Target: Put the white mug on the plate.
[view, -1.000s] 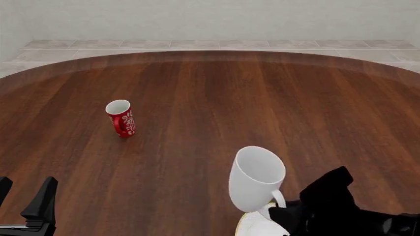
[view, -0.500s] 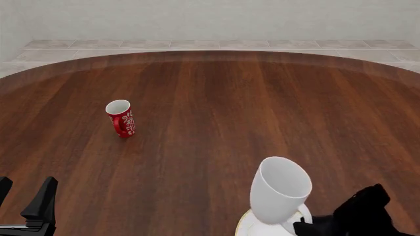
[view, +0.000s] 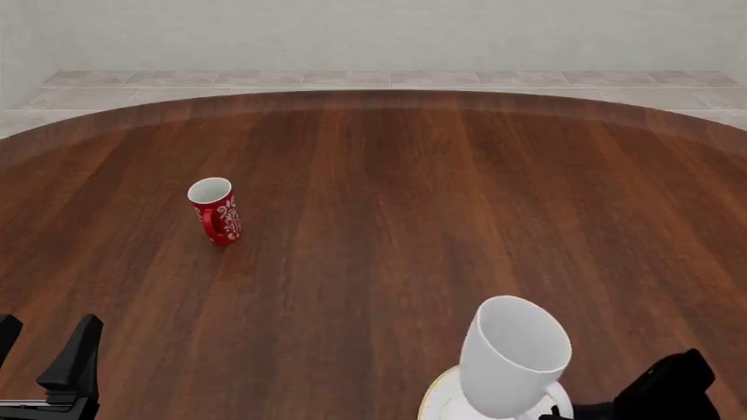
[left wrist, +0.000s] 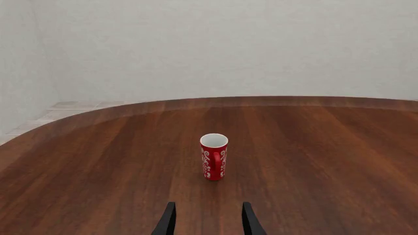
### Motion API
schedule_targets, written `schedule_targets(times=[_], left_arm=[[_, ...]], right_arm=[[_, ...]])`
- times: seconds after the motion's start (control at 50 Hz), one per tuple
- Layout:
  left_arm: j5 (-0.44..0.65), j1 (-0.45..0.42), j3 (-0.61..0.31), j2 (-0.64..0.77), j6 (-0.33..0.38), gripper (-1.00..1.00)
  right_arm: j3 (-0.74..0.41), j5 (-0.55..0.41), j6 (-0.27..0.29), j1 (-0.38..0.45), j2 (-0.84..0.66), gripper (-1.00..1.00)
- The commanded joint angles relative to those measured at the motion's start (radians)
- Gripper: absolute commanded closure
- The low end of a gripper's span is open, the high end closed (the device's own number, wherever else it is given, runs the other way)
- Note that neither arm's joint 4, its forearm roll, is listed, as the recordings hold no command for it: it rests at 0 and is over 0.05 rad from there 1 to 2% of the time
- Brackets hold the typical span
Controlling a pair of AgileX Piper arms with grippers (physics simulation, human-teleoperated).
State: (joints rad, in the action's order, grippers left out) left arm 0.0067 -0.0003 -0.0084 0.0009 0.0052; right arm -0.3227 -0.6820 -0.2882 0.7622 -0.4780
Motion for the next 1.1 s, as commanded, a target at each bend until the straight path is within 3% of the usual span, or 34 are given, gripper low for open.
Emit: schedule_targets(times=[0.02,0.44,1.1], left_arm=[[0.0,0.0,0.0,0.0,0.0,-1.0],[0.0,0.0,0.0,0.0,0.0,-1.0],[0.0,0.0,0.0,0.0,0.0,-1.0]], right_arm=[[0.019,-0.029,-0.006,-0.005,0.041,1.0],[0.103,-0.074,-0.027,-0.02,0.153,1.0],[0.211,0.042,-0.06,0.007,0.127,1.0]])
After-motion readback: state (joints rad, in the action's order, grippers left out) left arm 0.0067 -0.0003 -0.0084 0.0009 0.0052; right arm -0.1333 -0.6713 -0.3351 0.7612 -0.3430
